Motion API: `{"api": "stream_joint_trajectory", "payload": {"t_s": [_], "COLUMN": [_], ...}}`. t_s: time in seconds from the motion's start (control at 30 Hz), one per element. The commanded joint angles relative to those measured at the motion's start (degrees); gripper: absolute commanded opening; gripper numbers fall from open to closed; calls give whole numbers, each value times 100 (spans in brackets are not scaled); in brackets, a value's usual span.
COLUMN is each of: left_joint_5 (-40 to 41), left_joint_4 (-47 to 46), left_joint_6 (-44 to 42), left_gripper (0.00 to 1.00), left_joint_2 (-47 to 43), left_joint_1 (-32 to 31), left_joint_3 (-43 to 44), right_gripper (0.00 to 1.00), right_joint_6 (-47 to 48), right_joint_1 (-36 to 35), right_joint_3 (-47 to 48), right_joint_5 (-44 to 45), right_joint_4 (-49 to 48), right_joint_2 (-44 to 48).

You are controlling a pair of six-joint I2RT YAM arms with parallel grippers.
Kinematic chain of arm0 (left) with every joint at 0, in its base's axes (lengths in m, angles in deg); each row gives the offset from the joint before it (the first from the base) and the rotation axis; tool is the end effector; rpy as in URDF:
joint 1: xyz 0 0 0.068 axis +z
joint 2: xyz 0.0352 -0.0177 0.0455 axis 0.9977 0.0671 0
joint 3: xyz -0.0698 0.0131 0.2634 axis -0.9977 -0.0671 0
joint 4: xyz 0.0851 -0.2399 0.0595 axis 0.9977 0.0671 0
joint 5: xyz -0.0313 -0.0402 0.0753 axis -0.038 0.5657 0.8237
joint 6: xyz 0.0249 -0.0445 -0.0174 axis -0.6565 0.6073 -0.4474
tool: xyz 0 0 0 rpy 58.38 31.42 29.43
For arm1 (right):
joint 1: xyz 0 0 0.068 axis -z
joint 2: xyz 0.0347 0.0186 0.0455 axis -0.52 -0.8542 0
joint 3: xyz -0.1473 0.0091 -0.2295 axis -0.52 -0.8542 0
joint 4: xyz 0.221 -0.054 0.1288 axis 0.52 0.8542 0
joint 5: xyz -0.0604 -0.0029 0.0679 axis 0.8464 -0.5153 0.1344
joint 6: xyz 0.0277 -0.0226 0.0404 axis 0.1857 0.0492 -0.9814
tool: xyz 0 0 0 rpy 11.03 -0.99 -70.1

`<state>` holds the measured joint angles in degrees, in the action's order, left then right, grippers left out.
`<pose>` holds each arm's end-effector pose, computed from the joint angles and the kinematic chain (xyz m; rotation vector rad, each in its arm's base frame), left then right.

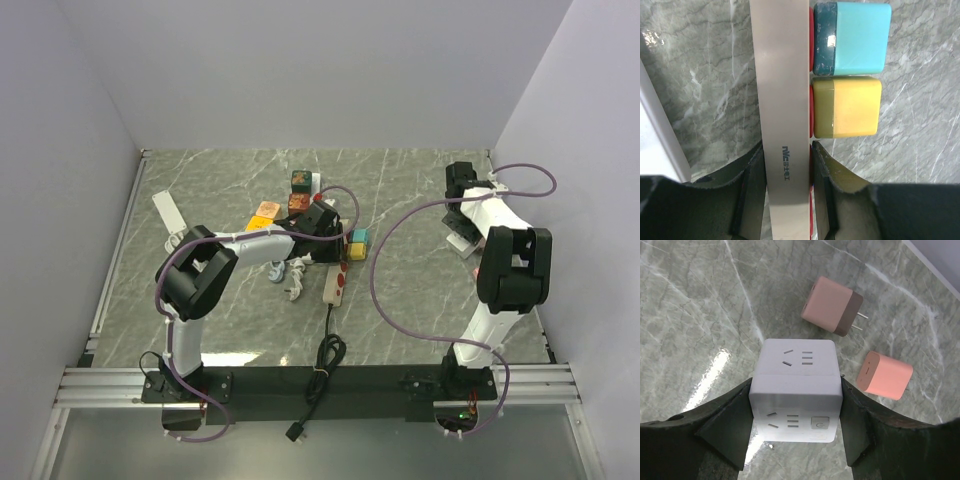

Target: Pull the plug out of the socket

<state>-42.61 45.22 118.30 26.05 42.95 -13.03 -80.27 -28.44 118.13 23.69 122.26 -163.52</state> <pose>0.3029 -0.2884 0.1661 0.0877 2.5811 -0.7134 0.3584 -0.0368 0.2087 1.0873 2.3481 -0.5428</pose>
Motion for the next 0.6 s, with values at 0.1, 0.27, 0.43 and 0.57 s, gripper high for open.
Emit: {"api": "stream_joint_trajectory", "payload": {"t_s": [0.1,0.27,0.43,0.57], "left_joint_5": [163,181,190,164], "left_joint_4": [552,525,464,429], "left_joint_6": [-122,-87,-43,-17], "left_gripper": [0,0,0,0], "left_joint_2": [6,-3,-38,-30], "left_joint_1": [49,49,49,57], "left_joint_3": [-206,-215,-268,-285], "right_gripper": [78,93,94,95], "right_joint_6": [-25,63,115,738], "right_joint_1": [27,9,-139,-632], "right_joint_3": [326,212,37,-1173], "right_joint_5": [148,-81,-562,-2511], "right_joint_4": [98,-8,-59,-1453], "right_joint_2": [155,831,1428,2272]}}
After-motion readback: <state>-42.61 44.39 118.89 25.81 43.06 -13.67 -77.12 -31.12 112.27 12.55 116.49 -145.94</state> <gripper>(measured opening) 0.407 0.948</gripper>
